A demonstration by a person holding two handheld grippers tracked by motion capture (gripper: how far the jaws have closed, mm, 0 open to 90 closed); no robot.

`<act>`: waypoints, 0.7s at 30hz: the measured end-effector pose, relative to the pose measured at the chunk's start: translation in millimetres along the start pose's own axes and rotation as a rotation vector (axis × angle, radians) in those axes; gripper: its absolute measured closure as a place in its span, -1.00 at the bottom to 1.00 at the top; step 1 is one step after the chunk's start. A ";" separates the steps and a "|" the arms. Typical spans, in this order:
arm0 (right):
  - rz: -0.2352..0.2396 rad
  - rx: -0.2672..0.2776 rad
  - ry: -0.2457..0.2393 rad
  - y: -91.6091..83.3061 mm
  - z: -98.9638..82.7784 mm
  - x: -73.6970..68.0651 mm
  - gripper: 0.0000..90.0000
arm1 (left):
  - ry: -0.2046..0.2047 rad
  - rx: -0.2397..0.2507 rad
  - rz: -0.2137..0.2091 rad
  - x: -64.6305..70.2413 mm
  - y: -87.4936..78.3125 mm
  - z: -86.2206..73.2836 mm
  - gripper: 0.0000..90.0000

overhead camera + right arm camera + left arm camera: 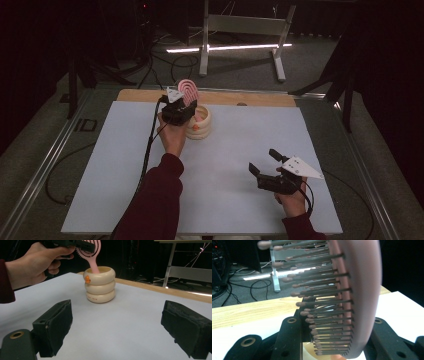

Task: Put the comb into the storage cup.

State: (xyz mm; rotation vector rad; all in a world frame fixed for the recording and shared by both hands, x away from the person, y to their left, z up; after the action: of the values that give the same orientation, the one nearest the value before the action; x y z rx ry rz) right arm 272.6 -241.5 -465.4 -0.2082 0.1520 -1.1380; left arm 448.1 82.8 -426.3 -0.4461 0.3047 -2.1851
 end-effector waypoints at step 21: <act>-0.004 0.000 0.002 -0.4 -0.1 1.1 -0.78 | -0.019 0.006 0.009 -2.0 5.2 -2.5 0.44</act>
State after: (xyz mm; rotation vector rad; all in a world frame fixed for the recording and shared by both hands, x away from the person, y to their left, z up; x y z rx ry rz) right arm 272.7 -242.6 -465.5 -0.2076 0.1533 -1.1421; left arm 451.9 81.4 -431.0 -0.4612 0.2894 -2.1712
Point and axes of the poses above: each handheld gripper's, and its own axes: y roughly forward along the jaws, z roughly out of its top, x roughly to its right, the point moved 1 cm from there along y, roughly forward along the jaws, and after that the axes turned 12 degrees about -z, right-handed, at the moved point
